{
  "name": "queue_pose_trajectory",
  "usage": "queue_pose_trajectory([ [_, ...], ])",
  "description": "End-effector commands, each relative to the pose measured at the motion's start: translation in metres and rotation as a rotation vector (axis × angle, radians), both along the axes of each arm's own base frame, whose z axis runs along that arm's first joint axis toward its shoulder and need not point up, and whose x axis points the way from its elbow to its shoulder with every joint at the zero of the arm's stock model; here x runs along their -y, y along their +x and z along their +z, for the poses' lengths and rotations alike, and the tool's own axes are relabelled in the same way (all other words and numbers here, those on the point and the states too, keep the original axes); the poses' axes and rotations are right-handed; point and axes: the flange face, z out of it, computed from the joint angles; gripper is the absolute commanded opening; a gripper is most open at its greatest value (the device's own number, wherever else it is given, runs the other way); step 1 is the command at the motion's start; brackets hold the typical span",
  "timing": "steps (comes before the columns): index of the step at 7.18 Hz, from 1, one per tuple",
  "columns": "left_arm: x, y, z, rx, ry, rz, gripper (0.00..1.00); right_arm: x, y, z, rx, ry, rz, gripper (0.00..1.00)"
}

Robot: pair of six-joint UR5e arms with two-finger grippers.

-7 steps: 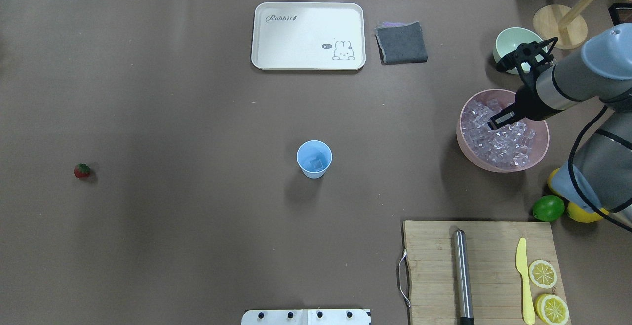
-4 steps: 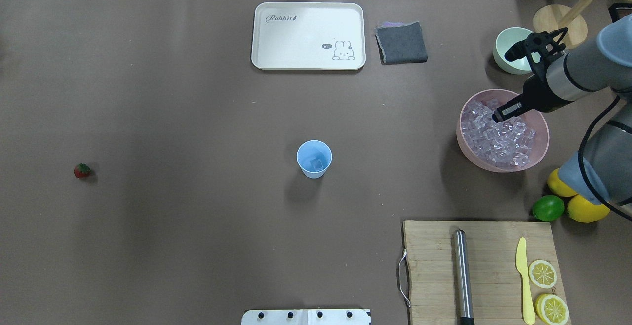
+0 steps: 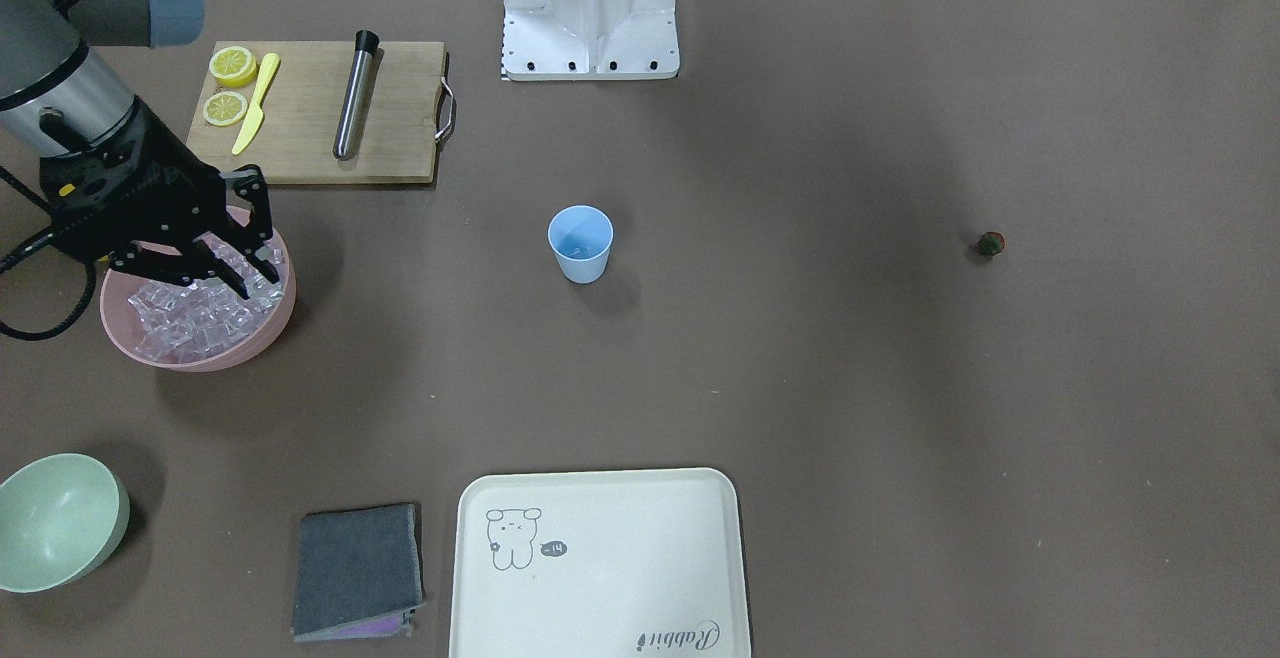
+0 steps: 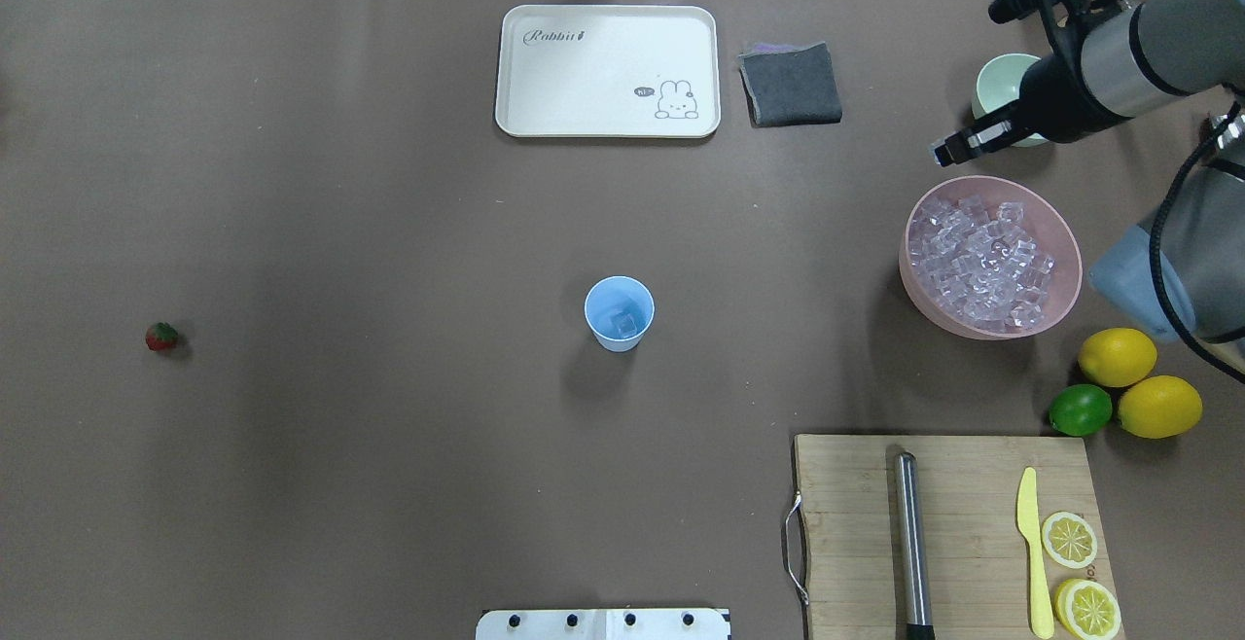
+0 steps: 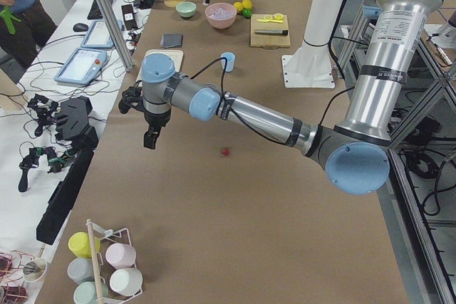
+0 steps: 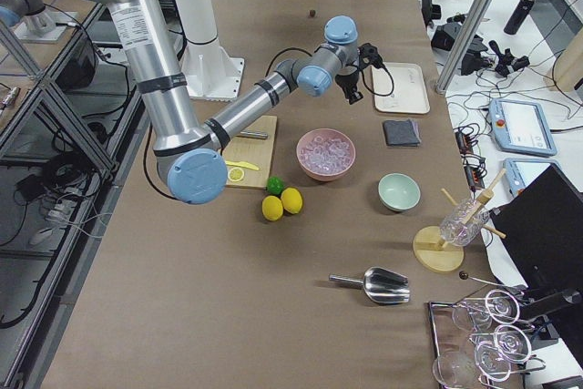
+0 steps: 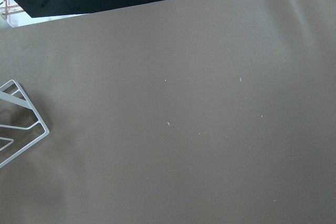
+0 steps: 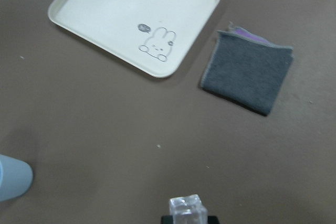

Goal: Put ice and strawberries in cup
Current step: 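Lift the ice cube and carry it toward the blue cup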

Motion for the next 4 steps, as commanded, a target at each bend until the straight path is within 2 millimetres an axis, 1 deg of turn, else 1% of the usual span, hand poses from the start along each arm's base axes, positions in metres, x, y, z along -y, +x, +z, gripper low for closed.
queue_pose_trajectory([
  [1, -0.005, 0.0, 0.009, 0.0, -0.017, -0.001, 0.98, -0.01, -0.055, -0.065, 0.071, 0.018, -0.026, 0.0],
  [2, -0.008, -0.001, 0.016, 0.001, -0.029, -0.001, 0.98, -0.022, -0.088, -0.085, 0.075, 0.043, -0.026, 0.0],
  [3, -0.009, -0.001, 0.017, 0.001, -0.032, -0.002, 0.98, -0.034, -0.117, -0.092, 0.066, 0.071, -0.023, 0.0],
  [4, -0.009, -0.001, 0.017, 0.0, -0.036, -0.005, 0.98, -0.048, -0.145, -0.112, 0.077, 0.087, -0.031, 0.0],
])
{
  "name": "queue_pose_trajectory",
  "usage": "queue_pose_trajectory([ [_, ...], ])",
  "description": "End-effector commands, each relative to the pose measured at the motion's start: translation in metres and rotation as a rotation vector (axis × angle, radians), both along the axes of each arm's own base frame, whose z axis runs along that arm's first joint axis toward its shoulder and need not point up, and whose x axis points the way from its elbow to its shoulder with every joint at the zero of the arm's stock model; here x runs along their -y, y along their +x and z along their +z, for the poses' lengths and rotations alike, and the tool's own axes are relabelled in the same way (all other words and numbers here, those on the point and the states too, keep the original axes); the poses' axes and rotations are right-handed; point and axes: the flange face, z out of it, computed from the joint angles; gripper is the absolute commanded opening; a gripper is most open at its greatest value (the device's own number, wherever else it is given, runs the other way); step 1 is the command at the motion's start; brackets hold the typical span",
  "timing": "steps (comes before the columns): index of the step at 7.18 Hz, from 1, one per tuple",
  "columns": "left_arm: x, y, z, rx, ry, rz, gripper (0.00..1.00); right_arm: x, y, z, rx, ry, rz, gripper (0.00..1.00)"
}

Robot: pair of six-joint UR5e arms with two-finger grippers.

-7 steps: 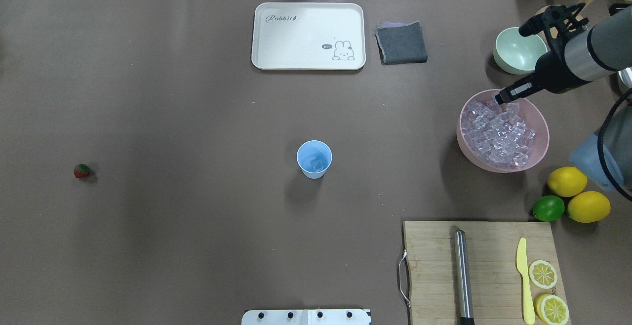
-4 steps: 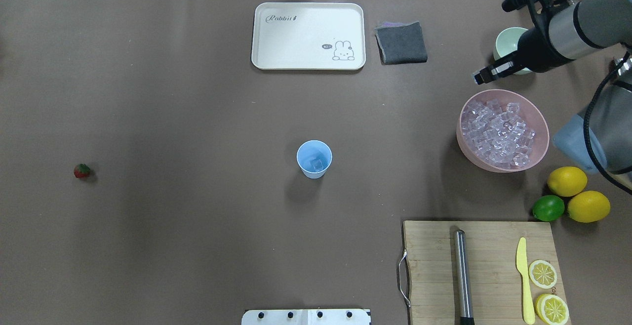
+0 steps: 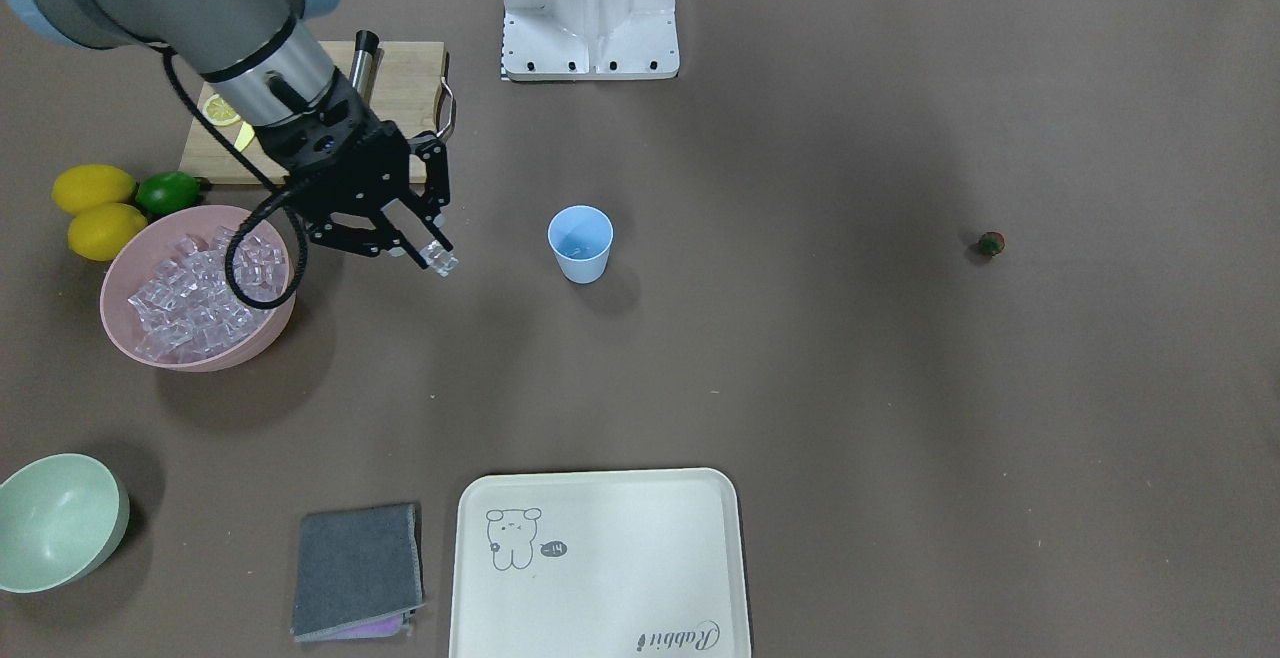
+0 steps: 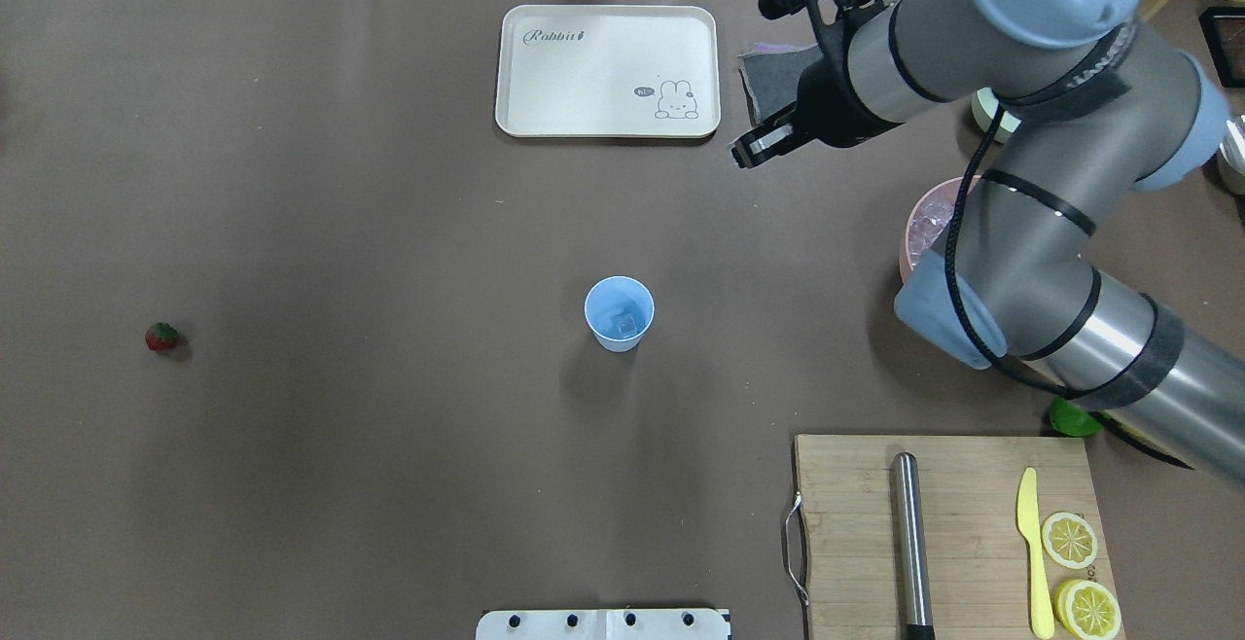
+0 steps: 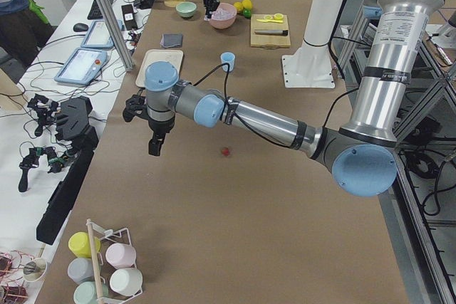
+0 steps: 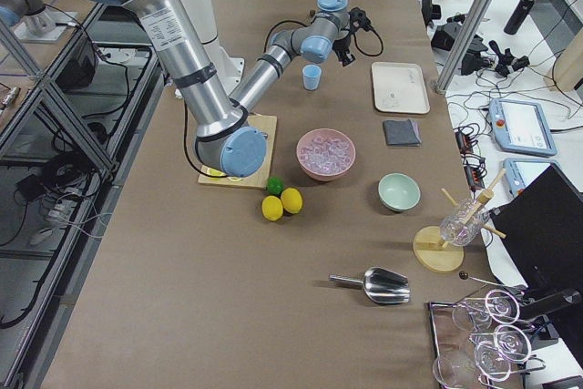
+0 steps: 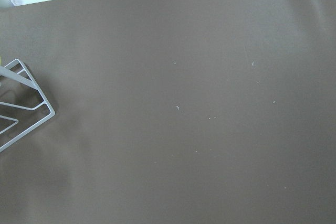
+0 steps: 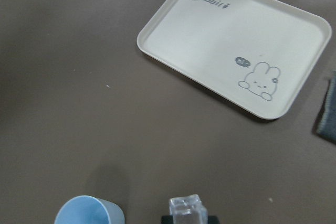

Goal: Put ice and strawberries in cup
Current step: 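Lift the ice cube and carry it toward the blue cup, then lower the right gripper over the cup and release the ice cube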

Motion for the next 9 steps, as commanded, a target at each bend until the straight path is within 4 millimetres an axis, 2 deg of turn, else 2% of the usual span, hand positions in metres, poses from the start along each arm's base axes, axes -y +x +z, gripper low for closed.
queue_pose_trajectory([
  [1, -0.003, 0.0, 0.005, 0.001, -0.01, -0.001, 0.98, -0.034, -0.057, -0.029, 0.013, 0.033, -0.016, 0.0],
  [2, -0.008, -0.001, 0.01, 0.002, -0.014, 0.001, 0.98, -0.048, -0.073, -0.041, 0.023, 0.046, -0.026, 0.0],
  [3, -0.01, -0.001, 0.006, 0.001, -0.009, -0.001, 0.98, -0.053, -0.088, -0.049, 0.025, 0.045, -0.026, 0.0],
  [4, -0.013, -0.002, 0.011, 0.001, -0.019, -0.003, 0.98, -0.059, -0.109, -0.046, 0.006, 0.048, -0.03, 0.0],
  [5, -0.019, -0.003, 0.02, 0.004, -0.031, 0.0, 0.98, -0.065, -0.121, -0.042, -0.01, 0.052, -0.025, 0.0],
  [7, -0.02, -0.003, 0.017, 0.011, -0.026, -0.002, 0.98, -0.074, -0.131, -0.028, -0.03, 0.039, -0.046, 0.0],
  [8, -0.026, -0.004, 0.028, 0.013, -0.04, -0.001, 0.98, -0.074, -0.135, -0.02, -0.046, 0.035, -0.051, 0.0],
  [9, -0.026, -0.004, 0.026, 0.012, -0.038, -0.002, 0.98, -0.072, -0.14, -0.011, -0.061, 0.029, -0.053, 0.0],
])
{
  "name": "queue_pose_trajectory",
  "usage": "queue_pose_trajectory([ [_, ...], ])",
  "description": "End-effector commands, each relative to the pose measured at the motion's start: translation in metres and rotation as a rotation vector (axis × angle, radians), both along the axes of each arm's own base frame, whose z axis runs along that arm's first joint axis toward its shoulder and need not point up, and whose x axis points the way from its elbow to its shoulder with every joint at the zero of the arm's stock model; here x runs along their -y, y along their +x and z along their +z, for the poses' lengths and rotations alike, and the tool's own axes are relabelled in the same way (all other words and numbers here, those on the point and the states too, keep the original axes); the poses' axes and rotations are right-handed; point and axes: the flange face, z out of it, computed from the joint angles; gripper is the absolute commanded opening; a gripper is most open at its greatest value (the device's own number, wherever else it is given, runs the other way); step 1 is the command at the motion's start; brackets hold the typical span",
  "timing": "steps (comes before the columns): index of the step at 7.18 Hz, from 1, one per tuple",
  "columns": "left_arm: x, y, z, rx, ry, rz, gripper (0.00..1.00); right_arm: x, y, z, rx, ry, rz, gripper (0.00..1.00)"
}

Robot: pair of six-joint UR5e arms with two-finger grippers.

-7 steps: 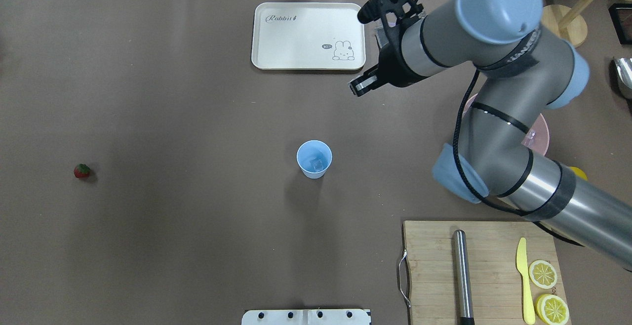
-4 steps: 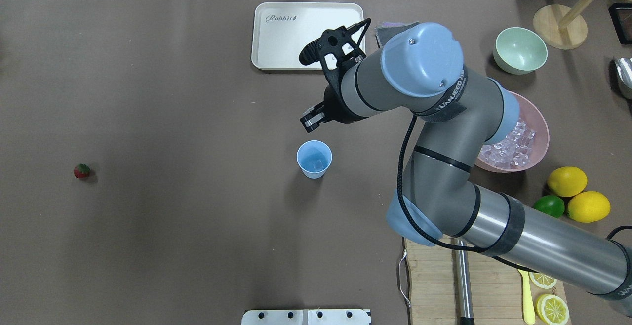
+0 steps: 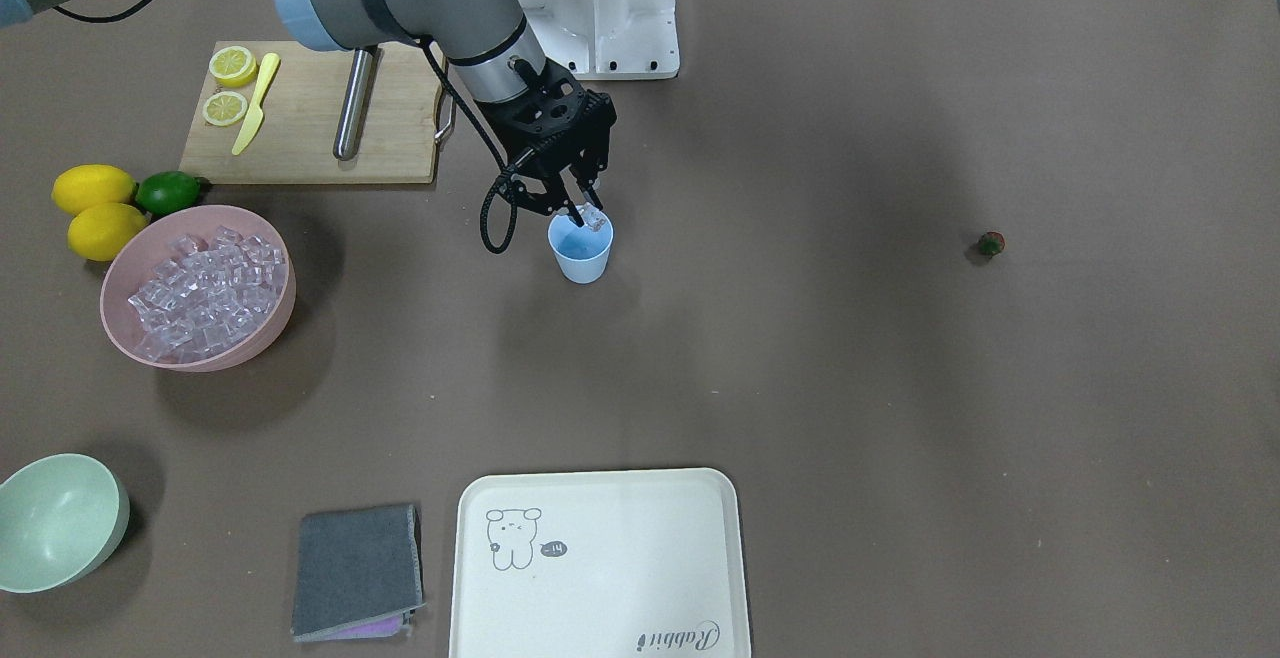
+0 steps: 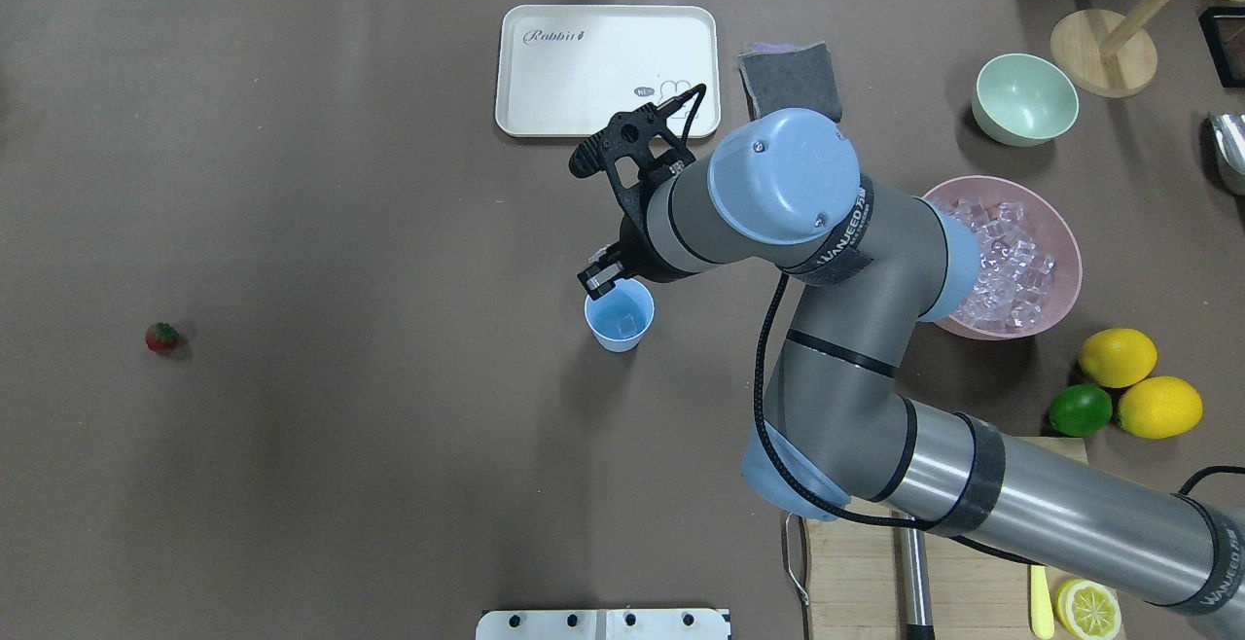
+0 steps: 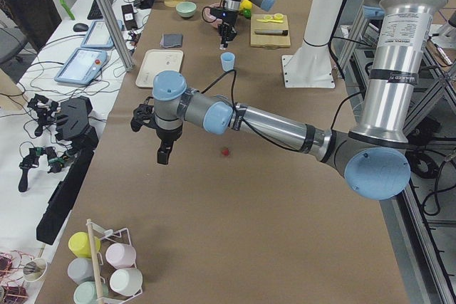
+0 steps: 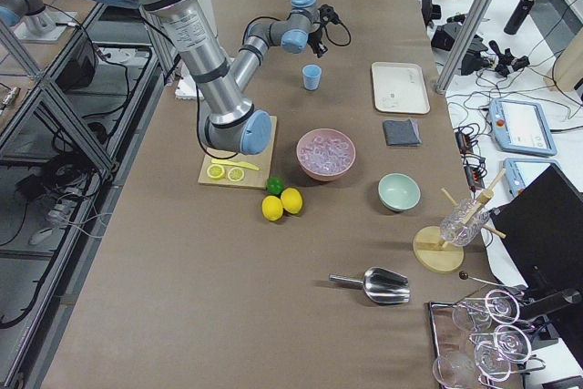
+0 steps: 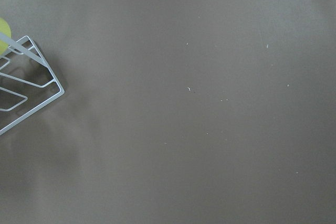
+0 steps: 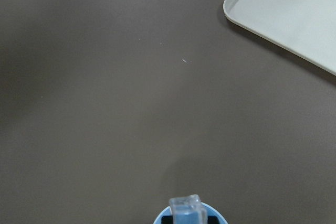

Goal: Put ice and strawberries in cup
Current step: 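Lower the right gripper over the cup and release the ice cube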

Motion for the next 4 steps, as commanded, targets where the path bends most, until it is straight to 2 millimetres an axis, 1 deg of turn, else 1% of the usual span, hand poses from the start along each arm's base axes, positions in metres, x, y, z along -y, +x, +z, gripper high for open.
queue_pose_trajectory([
  [1, -0.0024, -0.0011, 0.0031, 0.001, -0.003, -0.001, 0.98, 0.0018, -0.0104, 0.0166, -0.031, -0.02, -0.003, 0.0],
  [3, -0.0024, -0.0005, 0.0072, 0.005, -0.01, 0.001, 0.98, 0.0017, -0.0166, 0.0239, -0.047, -0.024, -0.011, 0.0],
  [4, -0.0019, -0.0013, 0.0062, 0.005, -0.007, -0.001, 0.98, 0.0022, -0.0179, 0.0256, -0.05, -0.024, -0.014, 0.05],
])
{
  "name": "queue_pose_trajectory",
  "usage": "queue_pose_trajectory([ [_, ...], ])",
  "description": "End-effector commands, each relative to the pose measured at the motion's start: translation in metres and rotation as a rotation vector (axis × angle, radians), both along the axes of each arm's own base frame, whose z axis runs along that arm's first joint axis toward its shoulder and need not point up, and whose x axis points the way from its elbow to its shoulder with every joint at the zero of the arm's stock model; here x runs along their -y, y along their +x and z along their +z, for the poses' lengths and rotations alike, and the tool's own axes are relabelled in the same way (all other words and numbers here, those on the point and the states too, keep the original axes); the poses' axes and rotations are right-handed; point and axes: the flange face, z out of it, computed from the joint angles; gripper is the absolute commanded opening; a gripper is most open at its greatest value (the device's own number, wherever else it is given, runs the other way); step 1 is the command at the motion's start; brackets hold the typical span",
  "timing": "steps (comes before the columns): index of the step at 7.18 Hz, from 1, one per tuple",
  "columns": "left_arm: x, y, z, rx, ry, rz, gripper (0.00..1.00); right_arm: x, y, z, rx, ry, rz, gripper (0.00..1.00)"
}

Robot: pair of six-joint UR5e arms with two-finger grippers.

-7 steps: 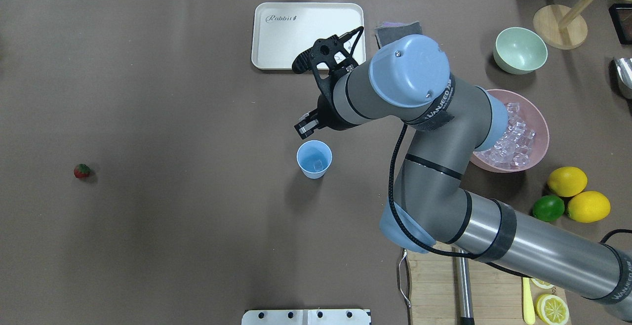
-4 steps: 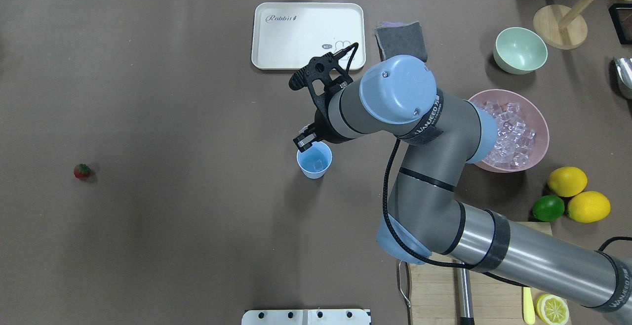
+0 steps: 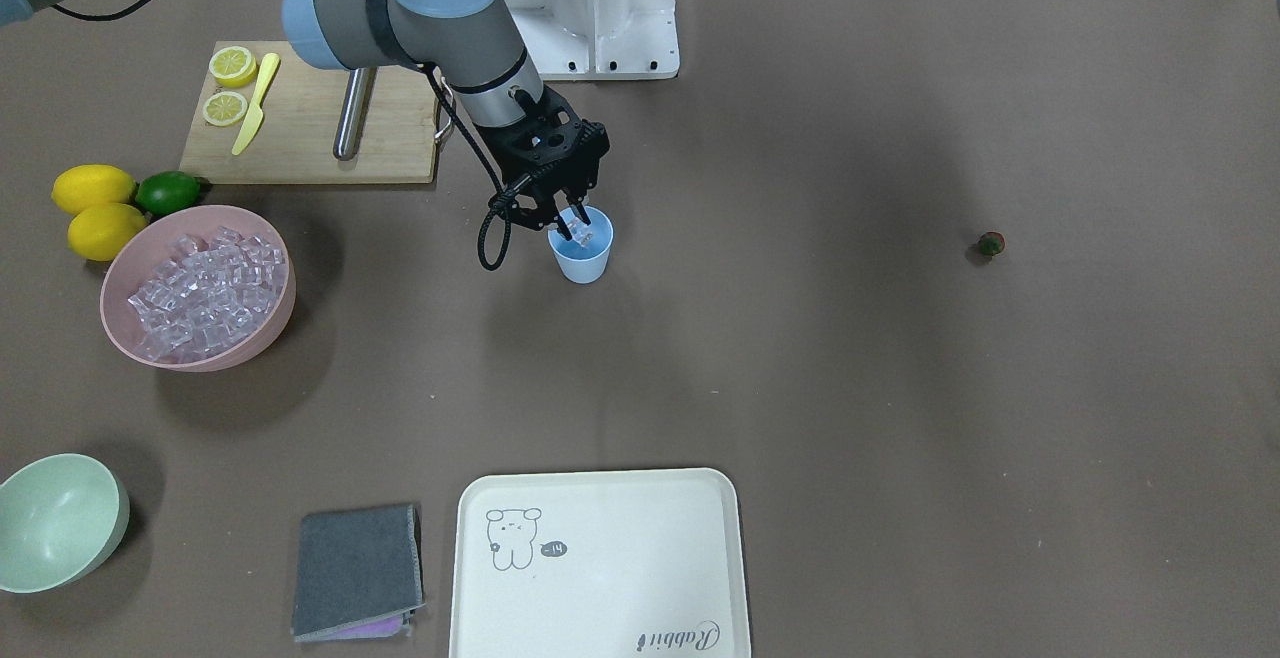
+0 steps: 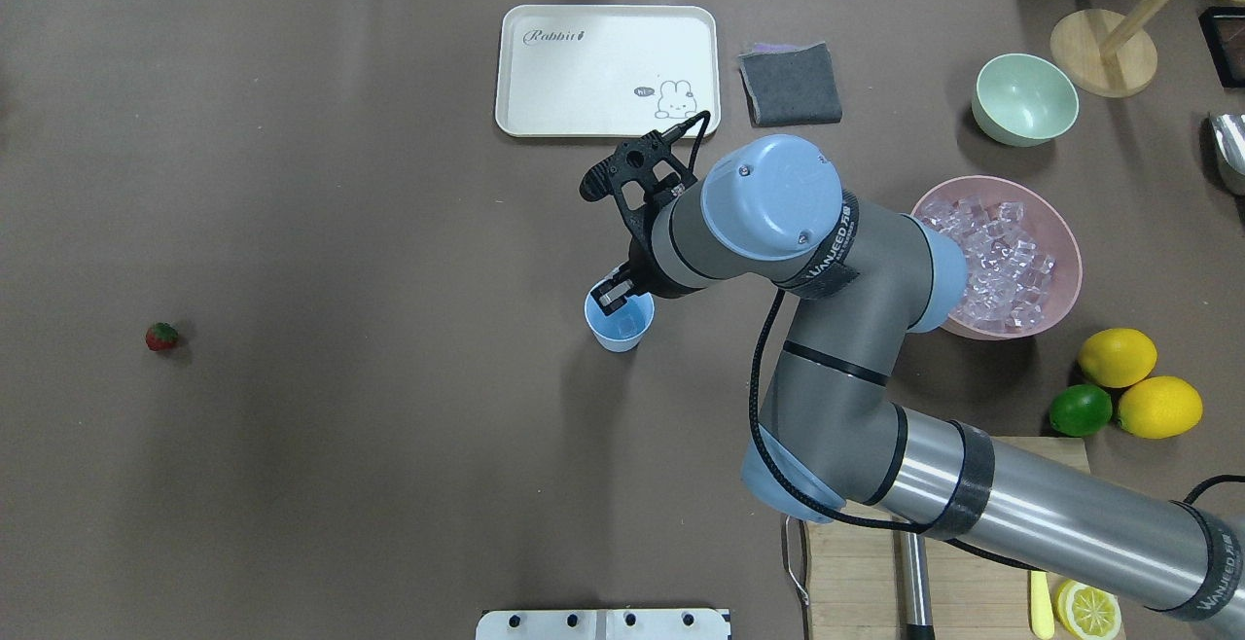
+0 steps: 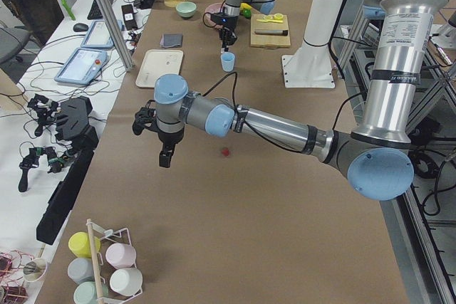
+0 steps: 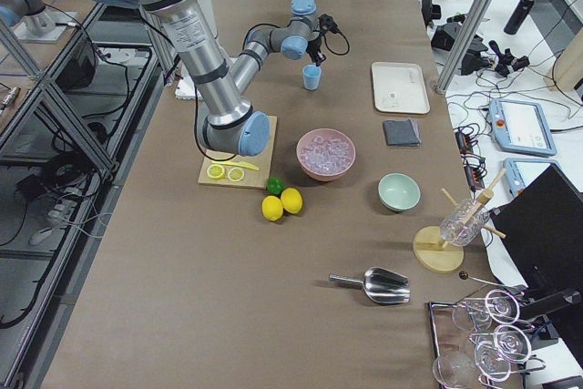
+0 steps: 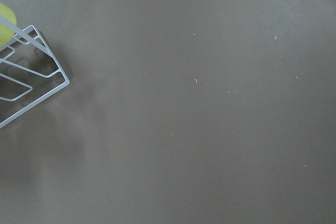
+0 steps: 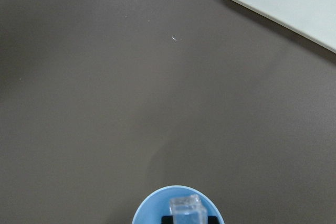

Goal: Put ice and strawberries in cup
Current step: 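Lower the right gripper over the cup and release the ice cube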

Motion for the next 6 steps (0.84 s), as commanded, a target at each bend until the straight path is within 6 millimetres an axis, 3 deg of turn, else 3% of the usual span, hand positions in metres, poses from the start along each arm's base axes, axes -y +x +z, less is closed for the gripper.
queue_pose_trajectory([
  [1, 0.001, 0.001, -0.001, 0.001, 0.002, 0.001, 0.98, 0.0, 0.0, 0.003, -0.001, -0.008, -0.002, 0.28],
  [2, 0.001, 0.001, 0.0, -0.003, 0.009, -0.002, 0.98, -0.001, 0.003, 0.003, 0.004, -0.01, 0.0, 0.98],
  [4, 0.001, 0.001, -0.008, -0.009, 0.028, -0.005, 0.98, -0.004, 0.011, 0.007, 0.006, -0.009, 0.0, 1.0],
  [5, 0.004, 0.001, -0.011, -0.011, 0.034, -0.004, 0.98, 0.003, 0.018, 0.01, 0.003, -0.012, 0.012, 1.0],
  [6, 0.005, 0.001, -0.012, -0.01, 0.034, -0.005, 0.98, 0.024, 0.039, 0.012, 0.008, -0.033, 0.009, 1.0],
])
